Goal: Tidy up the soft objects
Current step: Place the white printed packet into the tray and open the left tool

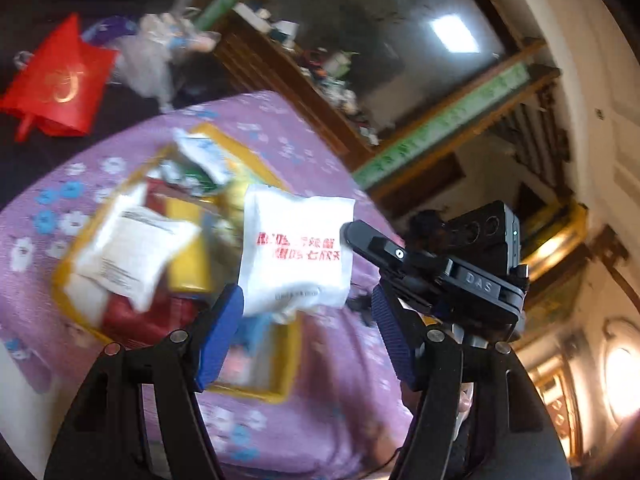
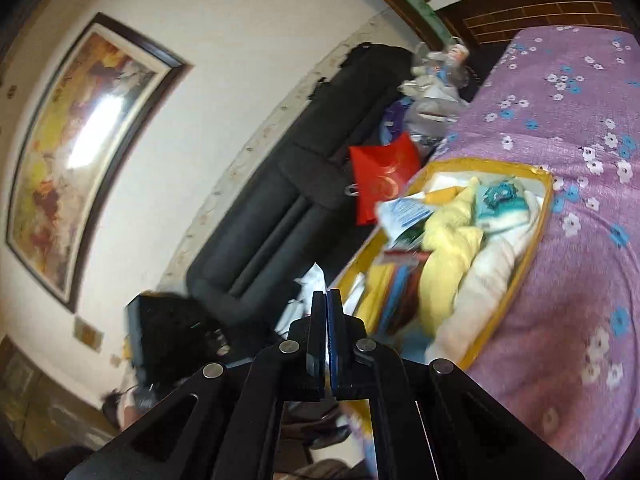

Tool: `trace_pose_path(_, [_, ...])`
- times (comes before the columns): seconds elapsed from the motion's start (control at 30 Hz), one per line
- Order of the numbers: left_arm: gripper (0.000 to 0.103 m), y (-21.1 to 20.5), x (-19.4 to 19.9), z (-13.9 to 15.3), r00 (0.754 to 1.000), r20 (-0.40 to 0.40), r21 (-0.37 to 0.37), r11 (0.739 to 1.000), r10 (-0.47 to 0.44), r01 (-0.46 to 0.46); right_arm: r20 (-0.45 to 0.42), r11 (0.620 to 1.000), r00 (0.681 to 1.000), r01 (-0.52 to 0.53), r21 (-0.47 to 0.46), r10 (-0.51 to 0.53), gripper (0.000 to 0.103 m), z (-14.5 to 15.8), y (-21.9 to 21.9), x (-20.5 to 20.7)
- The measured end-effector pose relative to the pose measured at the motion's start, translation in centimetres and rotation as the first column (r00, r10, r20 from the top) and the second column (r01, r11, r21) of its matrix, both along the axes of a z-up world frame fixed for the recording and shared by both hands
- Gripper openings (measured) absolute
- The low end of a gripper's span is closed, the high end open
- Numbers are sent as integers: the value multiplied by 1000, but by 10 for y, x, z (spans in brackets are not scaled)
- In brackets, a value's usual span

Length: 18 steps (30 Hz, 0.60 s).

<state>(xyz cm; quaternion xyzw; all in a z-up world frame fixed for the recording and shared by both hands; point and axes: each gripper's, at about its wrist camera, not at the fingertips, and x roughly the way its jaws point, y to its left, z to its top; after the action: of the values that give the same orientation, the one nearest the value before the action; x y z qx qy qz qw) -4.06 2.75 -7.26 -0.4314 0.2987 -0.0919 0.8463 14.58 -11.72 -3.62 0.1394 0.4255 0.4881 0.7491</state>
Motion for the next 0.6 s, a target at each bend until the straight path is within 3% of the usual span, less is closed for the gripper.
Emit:
trace_pose_path(0.1, [65,-1,0,-11,999,-35,47,998,40,-38,28,984,993,120,-130,-118,6,-24,23,14])
trace_pose_path(0.17, [65,-12,-2,-9,998,-34,132,990,52,-48,45,973,986,166,-160,-161,12,-33,28,15])
trace_pose_path(0.23, [67,-20,-8,-5,998,-25,218,974,64,-57,81,961,979,200,-194,-187,38,-38,31,8])
trace_pose_path(0.27, [67,-24,-10,-2,997,-24,252,966,70,-62,109,957,974,217,-190,-199,60,-35,29,1])
trace_pose_path(0.3, [67,-28,-12,-1,997,-27,294,953,79,-67,159,951,961,252,-177,-225,65,-31,27,-10])
trace_pose_path(0.4, [67,-37,-15,0,991,-58,430,899,122,-85,282,948,932,279,-153,-229,69,-21,24,-52])
trace_pose_path(0.47, [68,-43,-16,1,979,-100,546,832,179,-97,302,945,922,295,-140,-242,80,-28,20,-74])
trace_pose_path(0.5, [68,-42,-18,0,972,-109,579,808,208,-108,305,944,921,297,-142,-244,83,-34,17,-86])
trace_pose_path(0.53, [68,-44,-20,-1,961,-122,629,768,249,-119,306,943,921,298,-151,-242,83,-44,16,-95])
trace_pose_path(0.6, [68,-43,-22,-3,954,-142,663,741,263,-106,319,933,919,303,-195,-232,83,-55,21,-109])
